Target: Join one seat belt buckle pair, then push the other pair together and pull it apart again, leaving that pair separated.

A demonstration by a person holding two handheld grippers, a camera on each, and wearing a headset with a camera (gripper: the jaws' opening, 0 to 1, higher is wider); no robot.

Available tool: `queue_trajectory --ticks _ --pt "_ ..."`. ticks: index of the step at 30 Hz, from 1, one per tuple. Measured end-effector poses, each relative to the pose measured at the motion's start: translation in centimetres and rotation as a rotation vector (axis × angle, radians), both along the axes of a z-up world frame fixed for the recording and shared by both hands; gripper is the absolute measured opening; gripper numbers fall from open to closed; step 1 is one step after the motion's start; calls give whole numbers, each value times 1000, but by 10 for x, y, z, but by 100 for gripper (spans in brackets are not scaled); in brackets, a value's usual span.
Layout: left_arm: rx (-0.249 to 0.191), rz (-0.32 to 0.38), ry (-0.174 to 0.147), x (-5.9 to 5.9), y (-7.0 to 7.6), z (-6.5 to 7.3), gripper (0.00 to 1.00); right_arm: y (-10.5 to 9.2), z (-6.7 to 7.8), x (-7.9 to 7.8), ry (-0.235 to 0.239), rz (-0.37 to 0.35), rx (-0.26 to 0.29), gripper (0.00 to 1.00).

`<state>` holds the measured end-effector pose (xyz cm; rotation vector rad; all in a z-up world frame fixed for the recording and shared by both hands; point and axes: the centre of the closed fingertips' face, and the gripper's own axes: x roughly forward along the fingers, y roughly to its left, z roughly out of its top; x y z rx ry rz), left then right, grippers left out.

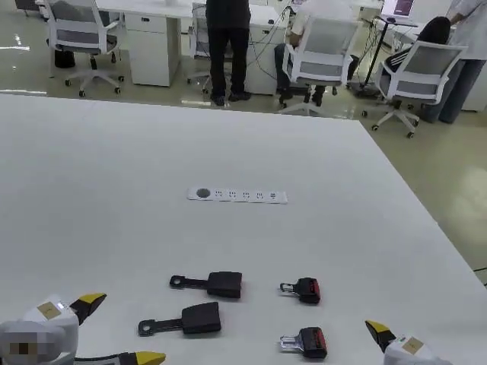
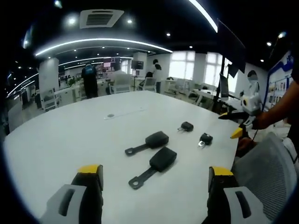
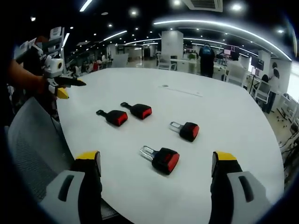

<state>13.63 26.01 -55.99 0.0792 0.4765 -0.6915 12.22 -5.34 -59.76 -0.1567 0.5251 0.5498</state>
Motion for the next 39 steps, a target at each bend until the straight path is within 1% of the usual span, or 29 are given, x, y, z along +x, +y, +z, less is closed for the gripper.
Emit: queue_trajectory --ticks 1,2,5,7,16,20,23,27,31,37,39 --pt "0 0 0 0 0 0 97 -1 -1 0 -2 2 -12 100" --pt "-3 0 0 1 0 0 97 -3 -1 0 -1 1 -36 100" --pt "1 -1 -9 2 2 -1 96 -4 1 2 -10 -7 -13 100" --pt "-6 2 -7 3 2 -1 97 -4 0 0 -4 -7 -20 100" --pt "-5 3 -5 4 6 -3 97 0 5 -2 -4 -8 -14 100" --pt "-7 3 -10 5 6 -2 96 -1 2 -1 -1 -2 -26 100" --pt "-7 3 -9 5 6 -3 96 -1 2 0 -5 -6 -12 100" --pt "-7 4 -8 4 5 -4 96 -1 0 0 0 -4 -15 100" --pt "-7 3 -7 2 3 -3 96 0 1 -2 3 -4 -5 99" --pt "-7 4 -5 4 5 -6 96 0 0 -3 6 -1 -11 99" --pt "-15 8 -5 5 6 -6 96 0 -1 -3 8 0 -9 99"
